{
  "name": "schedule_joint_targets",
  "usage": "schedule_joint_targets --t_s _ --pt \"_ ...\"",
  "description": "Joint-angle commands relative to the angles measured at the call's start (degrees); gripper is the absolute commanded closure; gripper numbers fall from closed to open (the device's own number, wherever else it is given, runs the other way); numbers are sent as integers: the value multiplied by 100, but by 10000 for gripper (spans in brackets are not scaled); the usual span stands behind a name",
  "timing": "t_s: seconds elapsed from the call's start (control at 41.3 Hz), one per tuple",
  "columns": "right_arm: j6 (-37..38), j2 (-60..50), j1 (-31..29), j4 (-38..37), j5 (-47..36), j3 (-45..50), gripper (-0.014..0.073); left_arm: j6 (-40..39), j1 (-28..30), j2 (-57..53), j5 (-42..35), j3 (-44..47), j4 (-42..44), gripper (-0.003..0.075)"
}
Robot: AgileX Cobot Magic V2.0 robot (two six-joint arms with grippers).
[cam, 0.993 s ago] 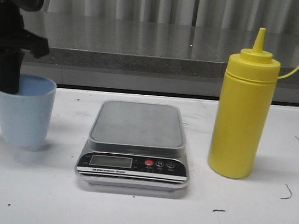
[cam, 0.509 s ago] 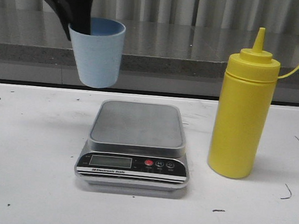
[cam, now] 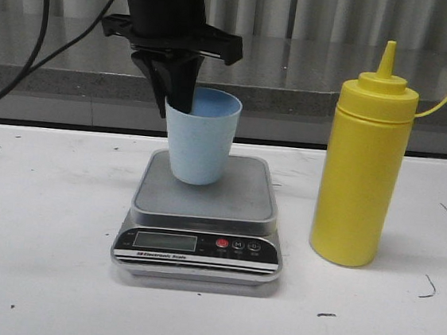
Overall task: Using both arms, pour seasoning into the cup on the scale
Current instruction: 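Lift the cup with the left gripper and lower it onto the scale, then open the left gripper and raise it away from the cup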
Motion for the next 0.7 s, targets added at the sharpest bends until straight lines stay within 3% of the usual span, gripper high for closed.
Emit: schedule_joint_targets --t_s 0.0,0.097,0.363,0.46,0.678 --pt "-21 40 7 -34 -327 -196 134 -72 -25 -329 -287 -207 -107 735" --pt "-21 40 7 -34 -327 -196 134 -72 -25 -329 -361 -207 -132 677" --pt "-21 40 7 -34 -327 -196 134 -72 -25 -329 -279 -207 -211 415" --pt "-21 40 7 -34 -327 -196 134 -72 -25 -329 -310 -207 -269 382" --pt "-21 40 7 -34 -327 -196 134 -72 1 -587 -307 -207 -269 384"
